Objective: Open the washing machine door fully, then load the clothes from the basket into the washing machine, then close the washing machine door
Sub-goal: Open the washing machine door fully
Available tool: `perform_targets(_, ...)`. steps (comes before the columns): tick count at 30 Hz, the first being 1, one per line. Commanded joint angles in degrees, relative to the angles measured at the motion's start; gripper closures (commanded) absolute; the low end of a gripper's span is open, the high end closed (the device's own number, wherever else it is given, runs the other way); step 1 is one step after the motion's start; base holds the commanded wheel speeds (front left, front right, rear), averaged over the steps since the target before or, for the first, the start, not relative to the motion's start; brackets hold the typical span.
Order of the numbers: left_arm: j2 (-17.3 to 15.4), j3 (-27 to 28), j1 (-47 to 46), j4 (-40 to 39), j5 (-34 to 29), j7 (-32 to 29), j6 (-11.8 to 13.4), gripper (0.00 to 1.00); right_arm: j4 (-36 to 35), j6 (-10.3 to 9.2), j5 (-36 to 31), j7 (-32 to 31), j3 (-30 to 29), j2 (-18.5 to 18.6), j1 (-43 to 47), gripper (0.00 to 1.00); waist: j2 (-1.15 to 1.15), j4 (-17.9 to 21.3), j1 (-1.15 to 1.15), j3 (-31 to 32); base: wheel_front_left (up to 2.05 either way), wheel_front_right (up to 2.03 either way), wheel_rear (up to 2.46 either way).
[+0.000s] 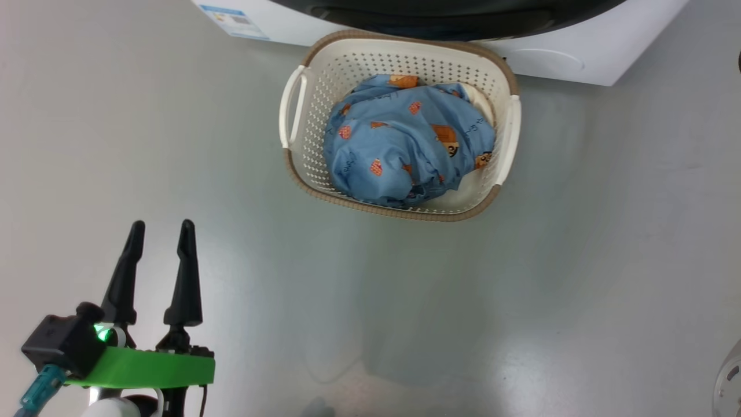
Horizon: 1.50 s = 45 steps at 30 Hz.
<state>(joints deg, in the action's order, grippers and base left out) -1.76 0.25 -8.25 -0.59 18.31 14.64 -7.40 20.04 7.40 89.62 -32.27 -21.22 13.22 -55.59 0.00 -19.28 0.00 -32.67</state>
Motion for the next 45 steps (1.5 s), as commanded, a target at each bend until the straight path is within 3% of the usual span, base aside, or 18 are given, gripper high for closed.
perform_targets(1,-1.13,1.59,-0.36,-0.94,0.54,0.36,-0.09,0.00,-1.13,0.09,-0.62,-0.59,1.47,-0.34,-1.20,1.00,0.00,-1.59,0.00,-0.61,0.00,0.00,0.00)
perform_targets(22,-1.12,-0.40,1.69,1.11,3.50,0.36,-0.09,0.00,0.63,0.09,-2.33,-0.66,5.43,3.22,-5.15,1.00,0.00,-6.85,0.00,-2.69,0.00,0.00,0.00)
perform_targets(45,-1.12,3.32,0.24,1.82,3.77,0.36,-0.03,0.00,1.65,0.09,-2.18,-1.82,11.64,2.59,-3.66,1.00,0.00,-4.85,0.00,-1.24,0.00,0.00,0.00)
